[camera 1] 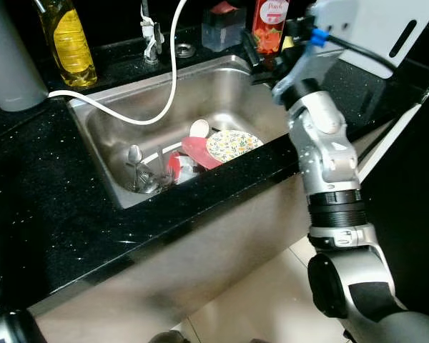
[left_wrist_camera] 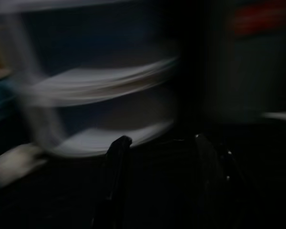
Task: Kitchen organization
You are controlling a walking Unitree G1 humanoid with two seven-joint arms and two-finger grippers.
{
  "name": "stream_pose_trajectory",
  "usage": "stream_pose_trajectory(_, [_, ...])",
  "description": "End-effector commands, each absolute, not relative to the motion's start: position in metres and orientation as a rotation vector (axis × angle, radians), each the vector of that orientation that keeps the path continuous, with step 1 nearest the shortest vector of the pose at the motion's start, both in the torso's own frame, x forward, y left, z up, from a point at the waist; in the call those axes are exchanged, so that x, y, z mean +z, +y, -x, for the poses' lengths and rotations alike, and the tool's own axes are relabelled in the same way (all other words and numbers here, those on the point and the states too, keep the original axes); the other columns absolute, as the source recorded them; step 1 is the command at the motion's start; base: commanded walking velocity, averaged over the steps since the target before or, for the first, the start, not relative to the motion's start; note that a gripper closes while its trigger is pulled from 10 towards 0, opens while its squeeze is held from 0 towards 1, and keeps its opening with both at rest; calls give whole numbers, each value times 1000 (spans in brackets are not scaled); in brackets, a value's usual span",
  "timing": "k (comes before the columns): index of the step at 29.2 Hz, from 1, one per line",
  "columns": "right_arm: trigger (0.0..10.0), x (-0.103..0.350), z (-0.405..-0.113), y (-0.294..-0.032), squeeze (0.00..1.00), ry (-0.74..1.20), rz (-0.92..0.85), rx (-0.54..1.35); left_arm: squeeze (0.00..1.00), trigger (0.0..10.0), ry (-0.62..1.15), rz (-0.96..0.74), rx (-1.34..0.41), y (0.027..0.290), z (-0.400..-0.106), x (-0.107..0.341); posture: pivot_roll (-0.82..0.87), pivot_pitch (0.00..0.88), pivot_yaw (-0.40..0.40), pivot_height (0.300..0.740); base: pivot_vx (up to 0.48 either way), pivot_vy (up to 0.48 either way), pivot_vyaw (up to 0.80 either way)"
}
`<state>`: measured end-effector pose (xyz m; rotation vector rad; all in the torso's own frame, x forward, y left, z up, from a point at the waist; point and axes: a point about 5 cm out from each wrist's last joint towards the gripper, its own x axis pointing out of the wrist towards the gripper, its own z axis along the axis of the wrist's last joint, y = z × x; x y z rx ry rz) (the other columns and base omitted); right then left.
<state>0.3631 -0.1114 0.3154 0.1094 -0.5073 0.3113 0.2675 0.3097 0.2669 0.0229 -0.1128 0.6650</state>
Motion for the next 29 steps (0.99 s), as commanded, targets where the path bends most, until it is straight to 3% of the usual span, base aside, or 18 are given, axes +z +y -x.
stream_pose_trajectory(1, [10000, 309, -366, -112, 0, -462, -175, 316, 0, 10000, -237, -69, 397, 265, -280, 280, 140, 0, 35, 740, 0, 0, 0])
stream_pose_trajectory(2, [10000, 307, -367, -112, 0, -452, -198, 313, 0, 10000, -298, -84, 243, 241, -283, 287, 140, 0, 34, 740, 0, 0, 0])
stream_pose_trajectory(4, [10000, 307, -367, -112, 0, -452, -198, 313, 0, 10000, -298, -84, 243, 241, -283, 287, 140, 0, 34, 740, 0, 0, 0])
stream_pose_trajectory(6, [10000, 304, -368, -111, 0, -445, -204, 297, 0, 10000, -368, -54, -110, 193, -278, 296, 137, 0, 37, 740, 0, 0, 0])
stream_pose_trajectory(8, [10000, 304, -368, -111, 0, -445, -204, 297, 0, 10000, -368, -54, -110, 193, -278, 296, 137, 0, 37, 740, 0, 0, 0])
stream_pose_trajectory(10, [10000, 303, -367, -109, 0, -450, -197, 288, 0, 10000, -370, -5, -264, 175, -273, 297, 126, 0, 41, 740, 0, 0, 0])
stream_pose_trajectory(16, [10000, 305, -367, -113, 0, -464, -182, 257, 0, 10000, -380, 34, -283, 172, -273, 296, 121, 0, 39, 740, 0, 0, 0])
stream_pose_trajectory(29, [10000, 307, -373, -126, 0, -453, -144, 177, 0, 10000, -405, 20, -300, 165, -274, 293, 122, 0, 28, 740, 0, 0, 800])
